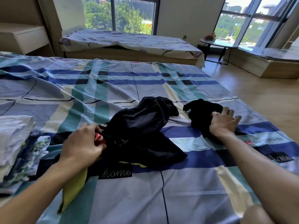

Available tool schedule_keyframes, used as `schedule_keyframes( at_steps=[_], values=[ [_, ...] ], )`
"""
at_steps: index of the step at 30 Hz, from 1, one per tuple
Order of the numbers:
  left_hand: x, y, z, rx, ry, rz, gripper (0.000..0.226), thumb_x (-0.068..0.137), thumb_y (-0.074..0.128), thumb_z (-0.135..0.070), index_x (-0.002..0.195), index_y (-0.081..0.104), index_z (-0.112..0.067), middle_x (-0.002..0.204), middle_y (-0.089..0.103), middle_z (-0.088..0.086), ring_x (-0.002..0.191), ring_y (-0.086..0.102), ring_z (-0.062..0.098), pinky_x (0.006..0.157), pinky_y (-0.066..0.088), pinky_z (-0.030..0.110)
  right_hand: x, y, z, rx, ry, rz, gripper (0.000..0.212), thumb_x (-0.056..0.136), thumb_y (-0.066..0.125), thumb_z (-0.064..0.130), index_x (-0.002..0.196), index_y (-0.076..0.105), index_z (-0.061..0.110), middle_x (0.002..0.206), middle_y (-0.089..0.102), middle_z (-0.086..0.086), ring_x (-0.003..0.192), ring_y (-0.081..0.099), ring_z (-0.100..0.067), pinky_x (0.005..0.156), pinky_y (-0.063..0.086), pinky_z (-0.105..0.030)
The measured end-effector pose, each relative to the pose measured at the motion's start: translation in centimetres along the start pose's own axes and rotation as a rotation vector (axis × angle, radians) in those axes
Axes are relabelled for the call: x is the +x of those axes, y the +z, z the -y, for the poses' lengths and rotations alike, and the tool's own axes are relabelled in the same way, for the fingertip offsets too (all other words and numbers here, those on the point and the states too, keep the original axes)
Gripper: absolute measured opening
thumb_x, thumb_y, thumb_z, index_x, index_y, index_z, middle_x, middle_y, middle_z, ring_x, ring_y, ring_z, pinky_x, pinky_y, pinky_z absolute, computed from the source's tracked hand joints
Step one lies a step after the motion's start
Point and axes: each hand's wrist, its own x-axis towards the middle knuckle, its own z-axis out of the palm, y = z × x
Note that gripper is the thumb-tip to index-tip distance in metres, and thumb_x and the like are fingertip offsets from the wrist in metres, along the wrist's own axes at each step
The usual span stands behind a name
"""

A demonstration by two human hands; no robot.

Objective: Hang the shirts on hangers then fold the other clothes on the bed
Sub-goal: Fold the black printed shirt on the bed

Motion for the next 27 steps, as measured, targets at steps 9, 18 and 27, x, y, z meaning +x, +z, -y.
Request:
schedule_keyframes(
  at_steps=[9,18,27],
  values=[
    [2.1,1.6,0.7,0.155,-0.056,-0.124,0.03,0.085,0.072,-0.039,0.102,0.059,-0.018,0.102,0.059,0.007,0.1,0.061,0.035,0.085,0.045,0.047,-6.5,-3.4,10.7,0.583,-0.97,0.214,0.104,0.074,0.076,0.043,0.16,0.017,0.033,0.168,0.011,0.004,0.155,0.006,-0.018,0.124,0.008,-0.044],
    [2.2,-2.4,1.7,-0.322,-0.066,-0.295,0.011,0.093,0.066,-0.028,0.092,0.062,-0.018,0.081,0.065,0.006,0.086,0.064,0.035,0.074,0.048,0.041,-6.0,-7.5,13.5,1.131,-0.759,0.094,0.008,0.084,0.064,0.027,0.081,0.056,0.026,0.075,0.06,0.007,0.073,0.057,-0.014,0.076,0.046,-0.039],
    [3.1,-5.3,2.1,-0.35,0.002,-0.517,0.019,0.1,0.054,-0.02,0.098,0.068,-0.009,0.084,0.068,0.013,0.082,0.062,0.033,0.069,0.043,0.038,-6.3,-13.3,9.6,1.523,-0.816,0.154,0.017,0.091,0.07,0.012,0.078,0.059,0.007,0.075,0.054,-0.001,0.072,0.05,-0.008,0.069,0.038,-0.026]
  ],
)
